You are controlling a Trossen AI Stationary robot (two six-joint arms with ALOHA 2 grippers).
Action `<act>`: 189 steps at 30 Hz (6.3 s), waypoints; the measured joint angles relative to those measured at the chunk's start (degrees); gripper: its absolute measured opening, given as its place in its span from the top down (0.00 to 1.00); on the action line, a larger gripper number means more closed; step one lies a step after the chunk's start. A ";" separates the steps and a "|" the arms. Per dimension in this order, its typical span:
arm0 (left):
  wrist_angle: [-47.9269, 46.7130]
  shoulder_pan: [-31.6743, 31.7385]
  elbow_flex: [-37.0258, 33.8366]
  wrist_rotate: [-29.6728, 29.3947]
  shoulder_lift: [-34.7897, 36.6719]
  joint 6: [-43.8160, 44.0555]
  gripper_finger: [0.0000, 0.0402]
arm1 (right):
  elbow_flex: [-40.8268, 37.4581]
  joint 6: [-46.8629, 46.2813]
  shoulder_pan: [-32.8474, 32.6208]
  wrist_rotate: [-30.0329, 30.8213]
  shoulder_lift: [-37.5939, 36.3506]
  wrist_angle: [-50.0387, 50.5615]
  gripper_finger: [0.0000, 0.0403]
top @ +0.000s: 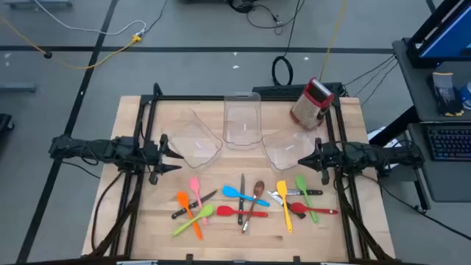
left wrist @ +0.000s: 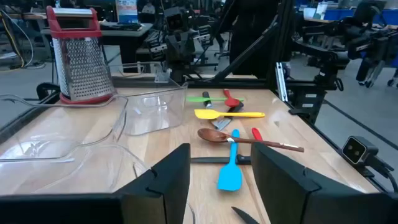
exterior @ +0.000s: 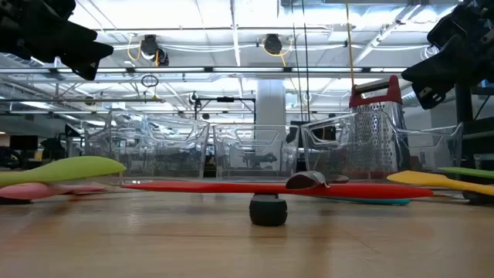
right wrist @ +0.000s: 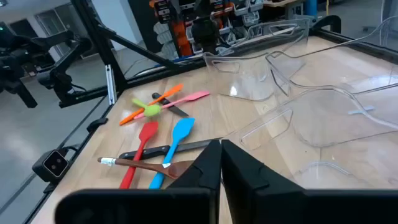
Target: Pick & Place Kitchen Items
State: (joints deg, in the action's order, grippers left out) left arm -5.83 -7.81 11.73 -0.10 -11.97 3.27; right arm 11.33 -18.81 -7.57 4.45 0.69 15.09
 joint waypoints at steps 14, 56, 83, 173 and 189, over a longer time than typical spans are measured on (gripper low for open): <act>0.00 0.02 0.00 0.00 0.00 0.00 0.57 | -0.02 0.00 -0.01 0.00 0.01 0.01 0.98; 0.00 0.00 0.00 0.00 0.00 0.00 0.57 | -0.01 3.66 -0.01 0.35 0.02 -0.48 0.98; -0.02 0.02 0.01 0.00 0.00 0.00 0.57 | -0.02 9.08 -0.02 3.18 0.02 -0.25 0.98; -13.96 -34.69 33.96 -0.04 -66.47 65.04 0.57 | -0.02 9.44 -0.02 3.02 0.02 -0.20 0.98; -8.20 -35.26 33.96 -3.59 -66.47 67.39 0.57 | -0.02 9.46 -0.02 3.02 0.02 -0.17 0.98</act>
State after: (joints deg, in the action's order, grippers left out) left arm -14.03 -43.07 45.69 -3.68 -78.43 70.65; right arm 11.31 -9.34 -7.60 7.46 0.71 14.92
